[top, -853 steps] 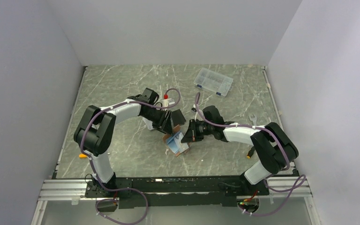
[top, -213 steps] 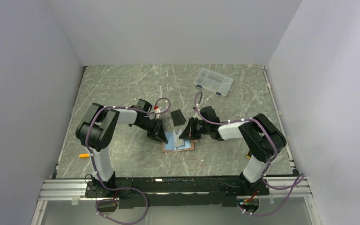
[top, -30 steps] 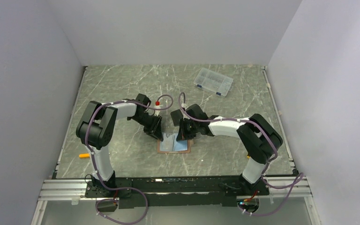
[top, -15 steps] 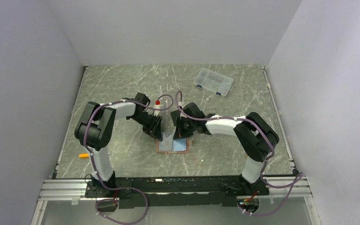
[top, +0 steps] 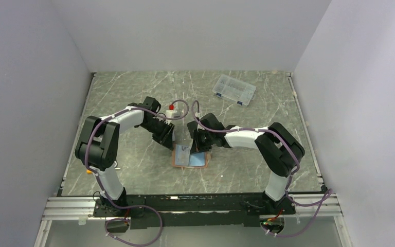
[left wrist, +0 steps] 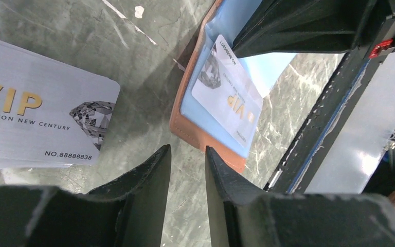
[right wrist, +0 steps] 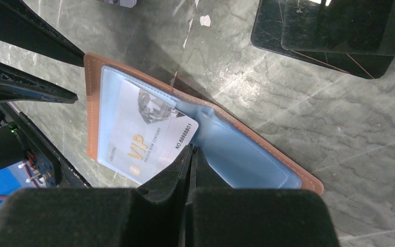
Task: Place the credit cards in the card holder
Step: Insert the credit card into the card holder.
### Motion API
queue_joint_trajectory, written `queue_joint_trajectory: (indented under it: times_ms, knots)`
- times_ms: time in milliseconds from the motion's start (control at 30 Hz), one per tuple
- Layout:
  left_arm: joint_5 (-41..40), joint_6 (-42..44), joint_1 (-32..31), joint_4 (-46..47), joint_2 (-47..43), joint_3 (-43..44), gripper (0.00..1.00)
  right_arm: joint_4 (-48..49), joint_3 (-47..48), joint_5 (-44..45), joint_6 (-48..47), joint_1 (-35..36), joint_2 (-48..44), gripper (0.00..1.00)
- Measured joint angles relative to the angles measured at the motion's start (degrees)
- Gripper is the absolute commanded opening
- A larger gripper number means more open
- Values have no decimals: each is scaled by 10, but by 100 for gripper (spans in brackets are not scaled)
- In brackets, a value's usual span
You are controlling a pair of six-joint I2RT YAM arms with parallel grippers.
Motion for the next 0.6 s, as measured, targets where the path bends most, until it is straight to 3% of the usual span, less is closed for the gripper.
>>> queue_joint_trajectory:
  times_ms: [300,600]
  knots:
    - [-13,7,-14,15,19,-9,19,-4,15,-1,0,13,10,0]
    - [-14,7,-16,15,45,-9,20,-12,26,0,-2,21,18,0]
